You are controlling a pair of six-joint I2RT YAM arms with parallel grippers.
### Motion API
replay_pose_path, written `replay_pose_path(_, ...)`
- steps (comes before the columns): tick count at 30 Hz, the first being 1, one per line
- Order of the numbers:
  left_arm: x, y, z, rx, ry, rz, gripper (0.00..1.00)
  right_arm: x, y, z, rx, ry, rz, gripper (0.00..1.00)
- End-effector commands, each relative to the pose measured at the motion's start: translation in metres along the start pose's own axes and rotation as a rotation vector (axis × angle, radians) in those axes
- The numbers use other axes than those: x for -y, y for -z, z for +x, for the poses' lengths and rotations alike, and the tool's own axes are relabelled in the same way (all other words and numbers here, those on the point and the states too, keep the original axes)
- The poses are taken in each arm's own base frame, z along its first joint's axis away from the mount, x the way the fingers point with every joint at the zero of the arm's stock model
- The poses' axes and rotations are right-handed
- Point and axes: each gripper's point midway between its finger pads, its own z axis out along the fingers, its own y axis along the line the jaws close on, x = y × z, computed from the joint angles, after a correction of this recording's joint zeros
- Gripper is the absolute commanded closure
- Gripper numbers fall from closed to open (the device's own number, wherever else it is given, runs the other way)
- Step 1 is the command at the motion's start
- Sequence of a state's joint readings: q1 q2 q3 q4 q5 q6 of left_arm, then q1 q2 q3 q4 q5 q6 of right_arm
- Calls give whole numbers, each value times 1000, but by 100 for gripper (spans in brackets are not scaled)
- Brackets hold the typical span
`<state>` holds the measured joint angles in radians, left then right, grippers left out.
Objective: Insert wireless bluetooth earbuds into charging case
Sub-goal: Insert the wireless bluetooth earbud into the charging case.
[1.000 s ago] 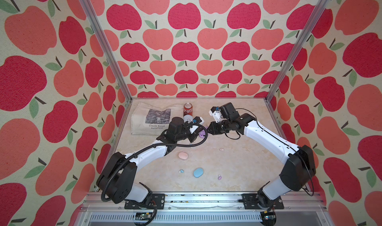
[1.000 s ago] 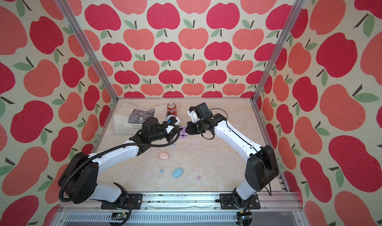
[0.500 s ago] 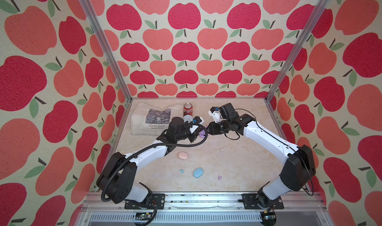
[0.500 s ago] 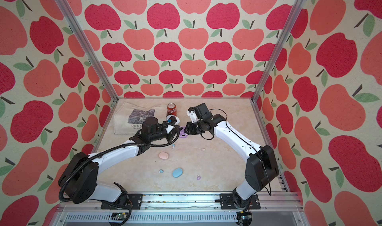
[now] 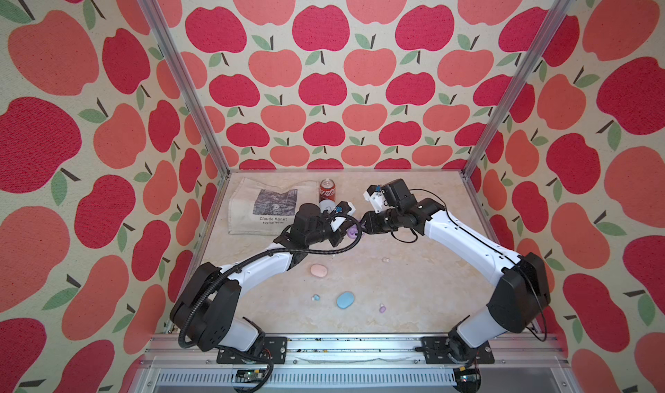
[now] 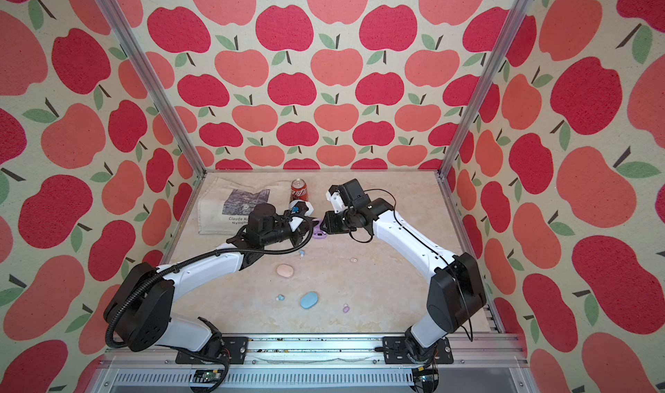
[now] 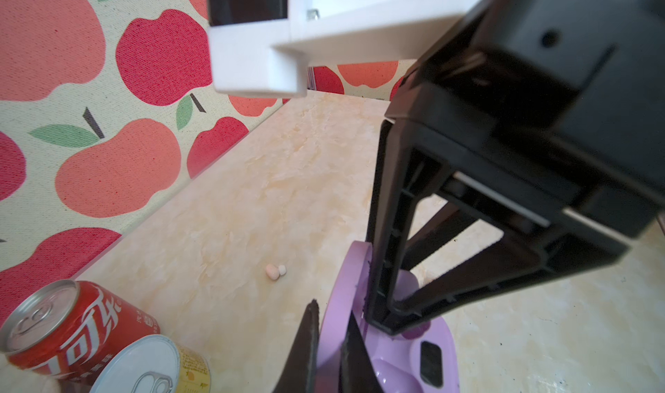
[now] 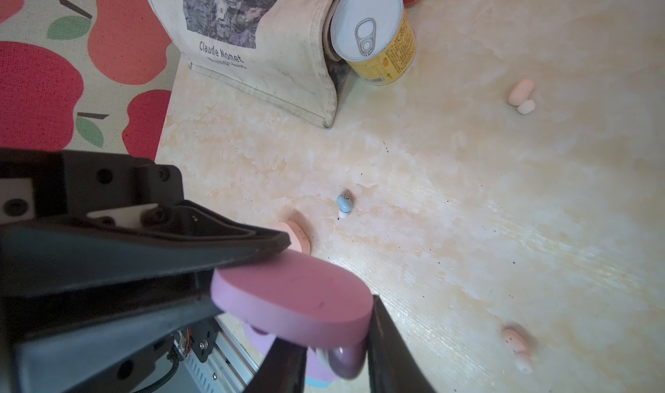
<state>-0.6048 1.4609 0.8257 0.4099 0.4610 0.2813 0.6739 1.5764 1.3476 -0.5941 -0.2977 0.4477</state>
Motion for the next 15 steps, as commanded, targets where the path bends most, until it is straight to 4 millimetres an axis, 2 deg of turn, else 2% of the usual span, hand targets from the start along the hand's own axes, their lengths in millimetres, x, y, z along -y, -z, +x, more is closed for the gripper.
replay_pose_path(1, -3, -5, 0, 8, 27, -9, 100, -16, 10, -2, 22, 2, -58, 70)
replay_pose_path(15, -9, -2, 3, 2, 40, -33, 100, -17, 19, -8, 48, -4, -60, 70)
